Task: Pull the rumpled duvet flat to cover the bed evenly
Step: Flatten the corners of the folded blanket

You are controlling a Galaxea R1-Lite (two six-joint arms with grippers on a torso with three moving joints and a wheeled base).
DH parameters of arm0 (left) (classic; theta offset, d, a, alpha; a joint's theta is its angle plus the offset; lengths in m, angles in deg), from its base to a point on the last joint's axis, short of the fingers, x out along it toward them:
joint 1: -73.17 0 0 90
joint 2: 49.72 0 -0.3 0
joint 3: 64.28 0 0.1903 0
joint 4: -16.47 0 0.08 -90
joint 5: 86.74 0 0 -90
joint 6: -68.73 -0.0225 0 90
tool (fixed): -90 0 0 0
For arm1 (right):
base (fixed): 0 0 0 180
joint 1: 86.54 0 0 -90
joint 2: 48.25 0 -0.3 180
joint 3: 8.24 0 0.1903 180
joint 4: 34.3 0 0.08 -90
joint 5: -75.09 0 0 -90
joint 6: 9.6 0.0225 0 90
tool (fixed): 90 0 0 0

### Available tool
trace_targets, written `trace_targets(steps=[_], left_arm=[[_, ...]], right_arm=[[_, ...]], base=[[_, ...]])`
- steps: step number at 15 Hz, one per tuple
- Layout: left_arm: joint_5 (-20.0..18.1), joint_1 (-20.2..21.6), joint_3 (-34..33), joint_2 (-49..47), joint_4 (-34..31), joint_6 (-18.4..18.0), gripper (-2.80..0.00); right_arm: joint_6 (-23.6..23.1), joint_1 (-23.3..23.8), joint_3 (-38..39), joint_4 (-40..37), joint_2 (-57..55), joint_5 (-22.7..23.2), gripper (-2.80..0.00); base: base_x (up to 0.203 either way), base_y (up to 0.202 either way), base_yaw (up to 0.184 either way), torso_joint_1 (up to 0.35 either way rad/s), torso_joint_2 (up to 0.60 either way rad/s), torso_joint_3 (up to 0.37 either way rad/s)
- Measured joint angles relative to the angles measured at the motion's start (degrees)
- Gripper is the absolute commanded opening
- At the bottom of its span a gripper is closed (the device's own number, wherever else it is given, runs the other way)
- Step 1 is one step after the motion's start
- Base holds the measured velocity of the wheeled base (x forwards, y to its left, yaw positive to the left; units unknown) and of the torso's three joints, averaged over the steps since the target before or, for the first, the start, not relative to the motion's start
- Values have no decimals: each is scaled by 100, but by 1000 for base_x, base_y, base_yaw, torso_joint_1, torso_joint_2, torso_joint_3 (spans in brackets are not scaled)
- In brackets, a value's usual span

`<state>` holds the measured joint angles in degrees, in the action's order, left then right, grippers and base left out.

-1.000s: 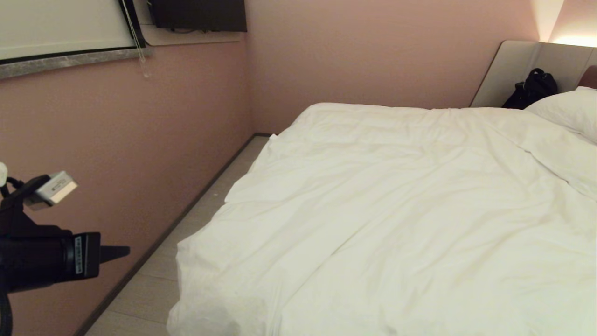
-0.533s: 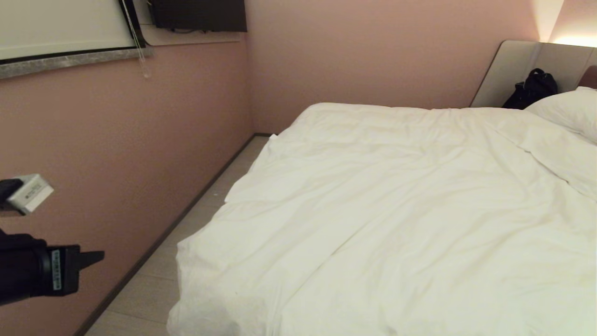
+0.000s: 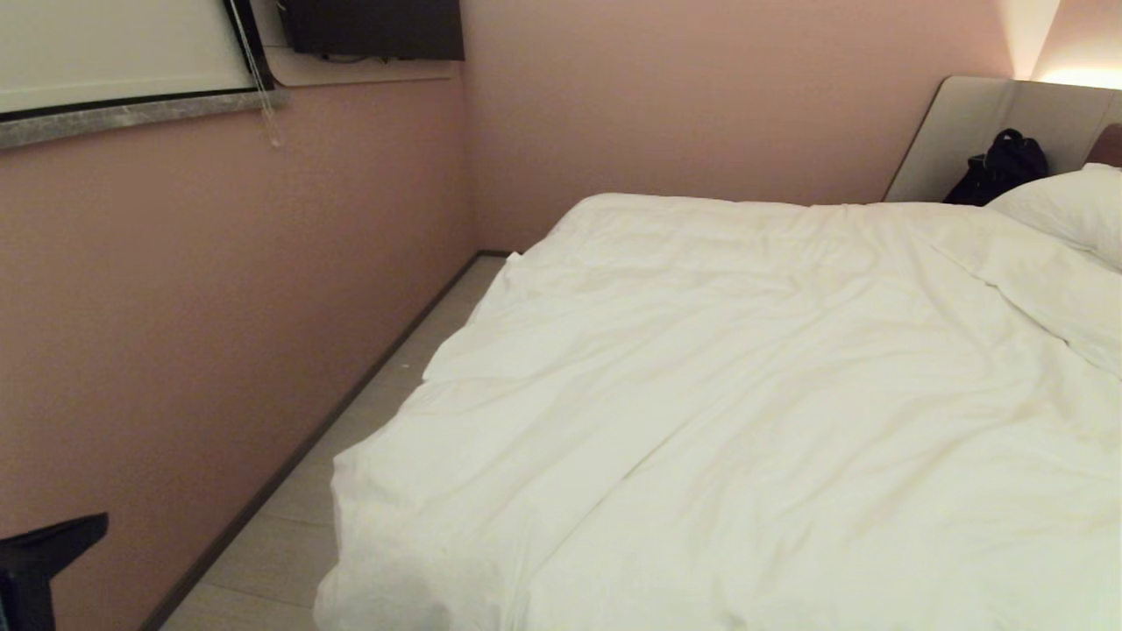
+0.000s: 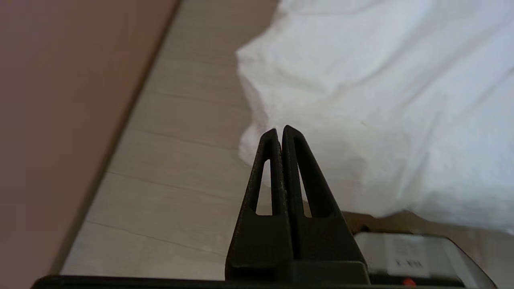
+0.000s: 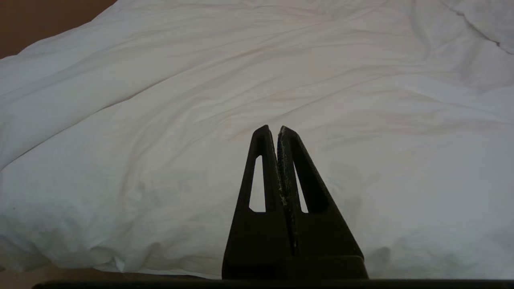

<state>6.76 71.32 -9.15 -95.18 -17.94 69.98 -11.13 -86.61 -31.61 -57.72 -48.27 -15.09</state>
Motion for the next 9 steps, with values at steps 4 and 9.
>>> trace_targets(steps=[4,9], left_arm=[[179,-82,-475,870,140,-168,-280],[230,-200,-842,991,163,-117,-280]], right_arm=[[-2,0,0,2,0,0,-280],[0,0,0,-2,0,2,-280]], base=[[0,0,0,0,0,0],[0,0,0,0,0,0]])
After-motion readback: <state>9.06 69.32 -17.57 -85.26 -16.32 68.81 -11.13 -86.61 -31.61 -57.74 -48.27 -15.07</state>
